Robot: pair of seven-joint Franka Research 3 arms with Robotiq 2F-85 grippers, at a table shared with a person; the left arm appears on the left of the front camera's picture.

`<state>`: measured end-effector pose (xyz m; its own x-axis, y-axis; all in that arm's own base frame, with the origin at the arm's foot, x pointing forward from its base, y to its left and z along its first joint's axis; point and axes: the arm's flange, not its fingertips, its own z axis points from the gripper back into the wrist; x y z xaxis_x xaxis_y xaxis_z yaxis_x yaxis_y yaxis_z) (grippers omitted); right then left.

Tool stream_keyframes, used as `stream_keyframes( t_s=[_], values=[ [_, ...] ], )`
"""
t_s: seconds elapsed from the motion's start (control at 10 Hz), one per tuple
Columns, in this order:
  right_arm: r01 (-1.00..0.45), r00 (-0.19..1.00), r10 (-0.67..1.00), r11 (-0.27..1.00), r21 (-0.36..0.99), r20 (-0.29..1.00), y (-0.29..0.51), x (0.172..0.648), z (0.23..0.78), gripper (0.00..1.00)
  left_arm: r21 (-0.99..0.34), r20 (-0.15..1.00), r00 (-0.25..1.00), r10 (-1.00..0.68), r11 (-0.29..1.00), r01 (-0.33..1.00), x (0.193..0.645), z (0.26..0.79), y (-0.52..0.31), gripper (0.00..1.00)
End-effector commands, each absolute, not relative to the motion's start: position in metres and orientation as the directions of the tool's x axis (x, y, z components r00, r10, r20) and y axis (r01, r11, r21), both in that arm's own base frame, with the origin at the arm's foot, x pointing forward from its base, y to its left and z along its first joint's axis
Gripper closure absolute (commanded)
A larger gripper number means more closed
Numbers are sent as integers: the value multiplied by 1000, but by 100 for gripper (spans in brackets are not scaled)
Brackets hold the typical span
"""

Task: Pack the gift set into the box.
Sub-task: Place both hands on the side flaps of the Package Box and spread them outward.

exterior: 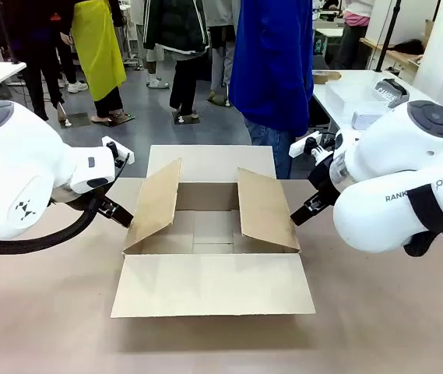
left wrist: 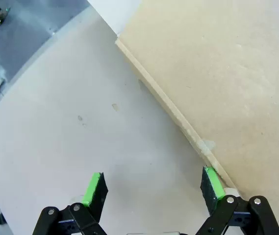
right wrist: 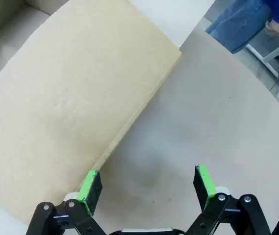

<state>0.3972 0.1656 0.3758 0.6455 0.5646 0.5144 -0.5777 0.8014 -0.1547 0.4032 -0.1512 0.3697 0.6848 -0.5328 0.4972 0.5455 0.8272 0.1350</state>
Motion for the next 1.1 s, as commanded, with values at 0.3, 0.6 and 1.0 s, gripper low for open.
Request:
stream_keyframes(
  t_s=[0.3, 0.6, 1.0],
  values=[
    [-578, 645, 565, 801, -155, 515, 166, 397, 376, 0, 135, 498, 684, -533, 827, 546, 403, 370, -152, 0],
    [-578, 645, 565, 801, -155, 515, 166, 397, 376, 0, 135, 498, 684, -533, 827, 546, 403, 370, -152, 0],
    [-578, 645, 565, 801, -155, 515, 166, 397, 376, 0, 135, 498, 684, -533, 827, 546, 403, 370, -152, 0]
  ],
)
